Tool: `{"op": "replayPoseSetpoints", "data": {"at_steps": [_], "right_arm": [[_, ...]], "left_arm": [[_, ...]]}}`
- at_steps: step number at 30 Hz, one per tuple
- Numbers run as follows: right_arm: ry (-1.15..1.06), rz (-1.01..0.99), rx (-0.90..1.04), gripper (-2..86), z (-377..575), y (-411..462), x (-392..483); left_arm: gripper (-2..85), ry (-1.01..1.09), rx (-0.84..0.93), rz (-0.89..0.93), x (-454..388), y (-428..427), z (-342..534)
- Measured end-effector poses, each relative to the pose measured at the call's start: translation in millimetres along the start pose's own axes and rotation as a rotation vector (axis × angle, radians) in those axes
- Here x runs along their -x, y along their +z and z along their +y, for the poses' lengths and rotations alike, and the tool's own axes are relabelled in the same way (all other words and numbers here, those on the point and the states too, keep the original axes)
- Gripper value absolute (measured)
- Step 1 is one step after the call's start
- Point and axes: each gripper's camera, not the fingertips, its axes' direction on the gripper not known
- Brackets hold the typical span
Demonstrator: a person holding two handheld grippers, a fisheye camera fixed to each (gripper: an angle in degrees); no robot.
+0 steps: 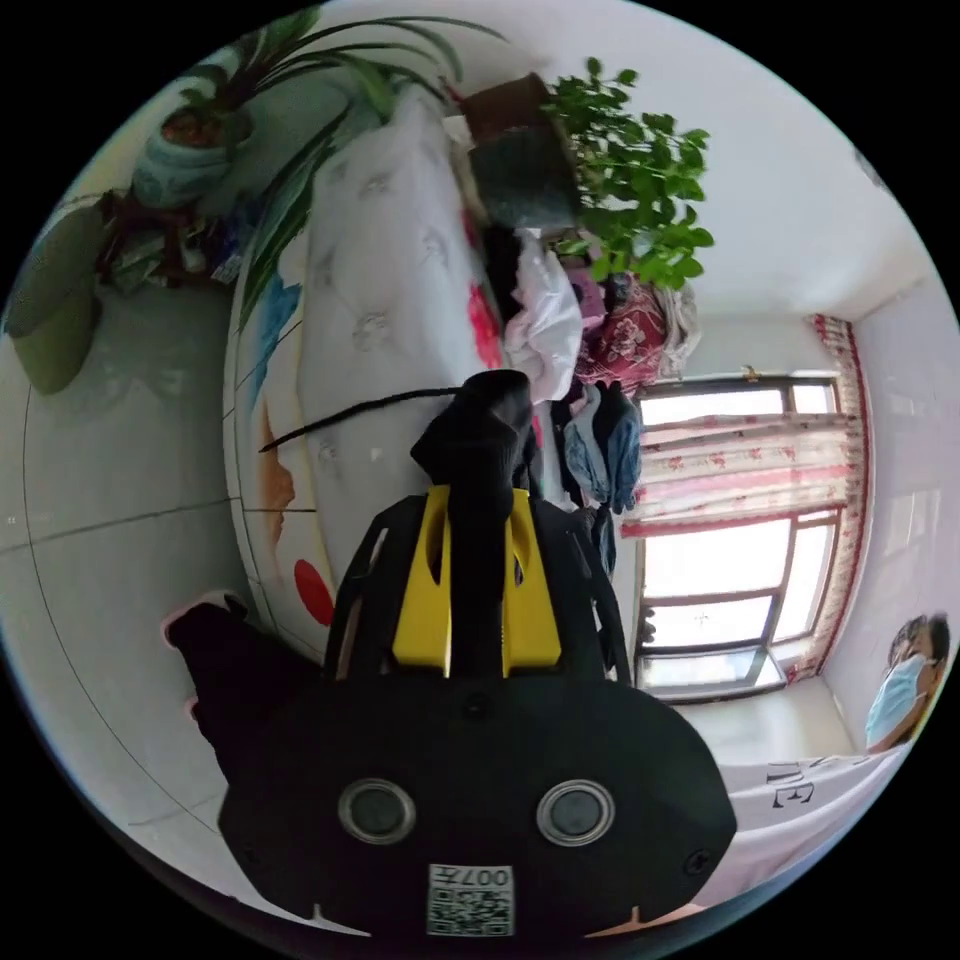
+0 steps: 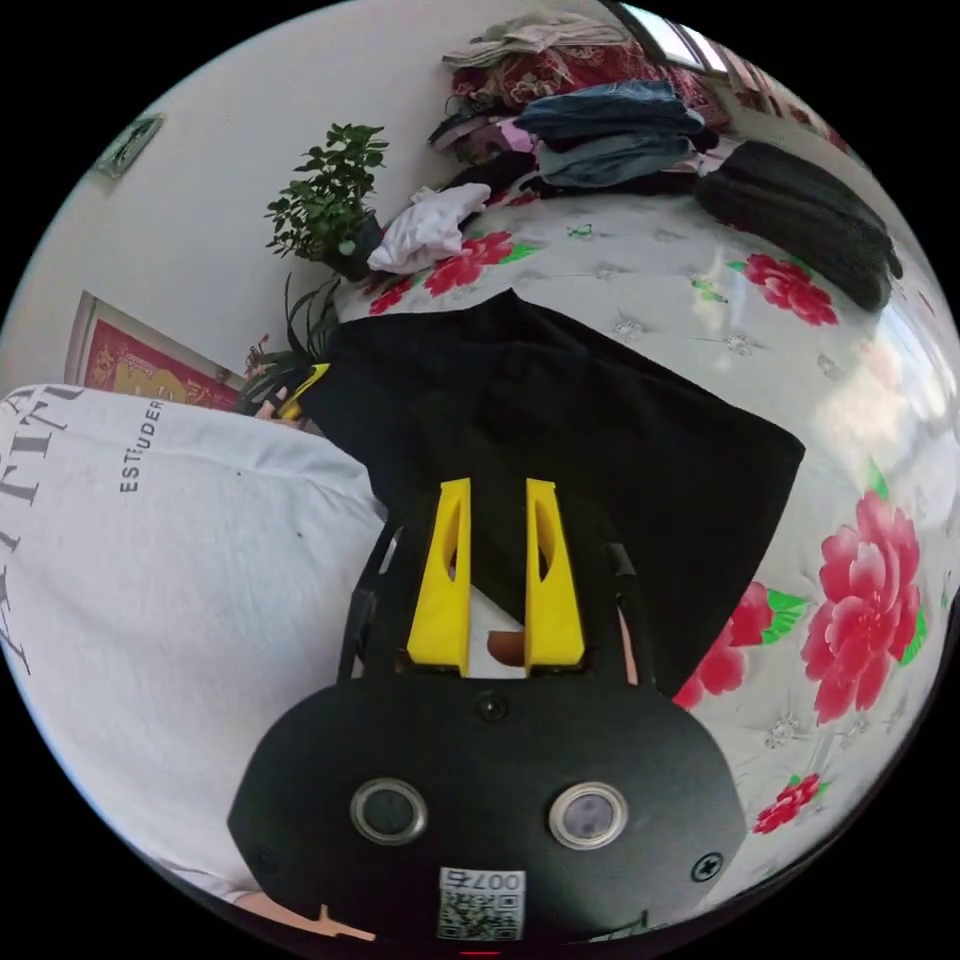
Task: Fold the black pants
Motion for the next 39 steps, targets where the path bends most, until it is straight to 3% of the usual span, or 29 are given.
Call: {"op": "replayPoseSetpoints", "data": {"at_steps": [2, 8, 11, 13, 16, 17, 20, 25, 28, 34, 36, 39], "right_arm": [[0.058, 0.012, -0.055, 4.9, 3.4, -13.3, -12.6], [0.234, 0.002, -0.246, 5.0, 30.6, -56.9, -51.4], [0.336, -0.009, -0.341, 5.2, 53.1, -76.7, -74.9], [0.417, -0.011, -0.420, 5.6, 73.1, -90.1, -93.3], [0.515, -0.048, -0.476, 6.4, 95.6, -98.3, -117.7], [0.532, -0.054, -0.482, 6.6, 99.8, -99.4, -121.9], [0.585, -0.080, -0.491, 7.7, 118.0, -100.5, -139.5], [0.656, -0.105, -0.396, 9.4, 130.1, -84.2, -173.4], [0.677, -0.152, -0.323, 9.4, 126.8, -70.2, -193.3], [0.663, -0.294, -0.258, 6.1, 99.8, -51.1, -212.9], [0.656, -0.315, -0.220, 4.7, 87.8, -53.4, -218.5], [0.598, -0.332, -0.284, 2.6, 64.2, -88.5, -219.2]], "left_arm": [[7.1, 0.119, 0.020, 0.008, -36.6, 15.4, 6.4], [6.7, 0.769, 0.251, 0.064, -223.7, 111.7, 78.7], [7.3, 1.067, 0.474, 0.195, -302.3, 186.9, 168.9], [9.4, 1.175, 0.748, 0.318, -327.5, 265.7, 254.7], [11.8, 1.135, 1.077, 0.381, -316.5, 353.6, 332.2], [11.9, 1.133, 1.099, 0.350, -313.8, 364.1, 339.0], [11.1, 1.135, 1.023, 0.204, -291.1, 390.2, 331.4], [12.0, 0.814, 0.874, -0.098, -199.4, 432.0, 268.2], [13.5, 0.702, 0.945, -0.168, -154.2, 473.9, 269.2], [10.1, 0.691, 1.124, -0.150, -133.0, 580.1, 310.8], [7.6, 0.775, 1.147, -0.171, -146.7, 602.8, 317.7], [6.0, 0.825, 1.152, -0.050, -186.1, 631.2, 312.8]]}}
